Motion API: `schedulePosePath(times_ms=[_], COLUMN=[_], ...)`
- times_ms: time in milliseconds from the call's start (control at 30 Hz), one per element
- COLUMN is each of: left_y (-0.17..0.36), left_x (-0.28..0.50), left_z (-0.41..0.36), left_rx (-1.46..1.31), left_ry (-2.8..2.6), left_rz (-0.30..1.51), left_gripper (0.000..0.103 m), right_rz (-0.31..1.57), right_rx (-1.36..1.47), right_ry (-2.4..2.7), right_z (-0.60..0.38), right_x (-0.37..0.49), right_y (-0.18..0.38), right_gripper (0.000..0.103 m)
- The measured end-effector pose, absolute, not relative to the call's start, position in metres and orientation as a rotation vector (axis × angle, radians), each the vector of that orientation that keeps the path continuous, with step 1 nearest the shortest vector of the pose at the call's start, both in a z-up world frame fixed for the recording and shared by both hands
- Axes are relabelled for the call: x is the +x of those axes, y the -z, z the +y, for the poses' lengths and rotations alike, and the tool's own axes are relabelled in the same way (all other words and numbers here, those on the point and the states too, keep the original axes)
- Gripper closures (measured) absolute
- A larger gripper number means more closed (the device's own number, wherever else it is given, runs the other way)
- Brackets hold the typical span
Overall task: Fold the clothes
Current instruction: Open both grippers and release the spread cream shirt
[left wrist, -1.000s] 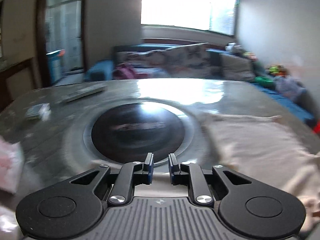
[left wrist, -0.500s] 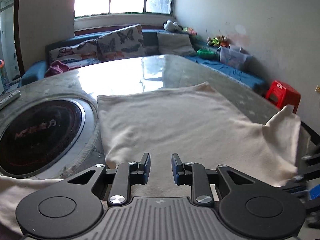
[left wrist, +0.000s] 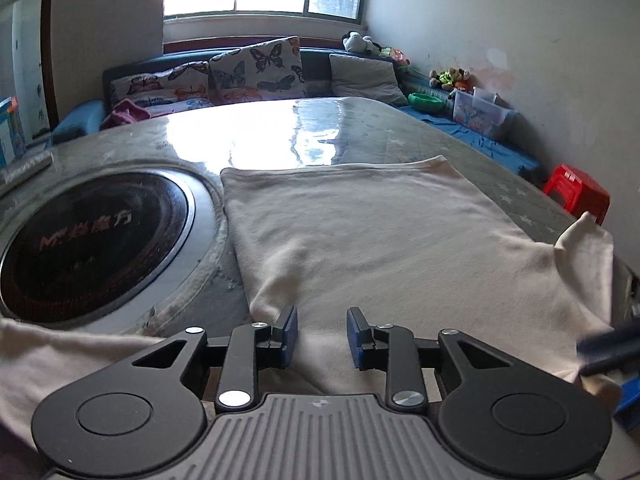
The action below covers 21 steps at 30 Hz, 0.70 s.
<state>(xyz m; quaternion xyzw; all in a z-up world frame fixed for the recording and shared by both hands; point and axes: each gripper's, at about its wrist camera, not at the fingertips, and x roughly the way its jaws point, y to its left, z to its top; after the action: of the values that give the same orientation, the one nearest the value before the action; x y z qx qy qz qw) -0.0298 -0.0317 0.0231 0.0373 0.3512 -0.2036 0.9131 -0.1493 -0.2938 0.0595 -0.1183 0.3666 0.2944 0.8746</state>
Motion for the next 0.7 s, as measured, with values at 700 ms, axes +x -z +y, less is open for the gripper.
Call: schedulePosePath(times_ms=[700], left_y=[-0.03], left_x=[-0.01], left_z=[-0.02], left_rx=[0.061], left_ry=[0.4], left_rz=[0.738], left_gripper=[0.066], right_rz=[0.76], right_rx=[-0.085], right_ry=[-0.236], right_z=[-0.377], right_x=[0.011], right_y=[-0.042], right_gripper=[0.088])
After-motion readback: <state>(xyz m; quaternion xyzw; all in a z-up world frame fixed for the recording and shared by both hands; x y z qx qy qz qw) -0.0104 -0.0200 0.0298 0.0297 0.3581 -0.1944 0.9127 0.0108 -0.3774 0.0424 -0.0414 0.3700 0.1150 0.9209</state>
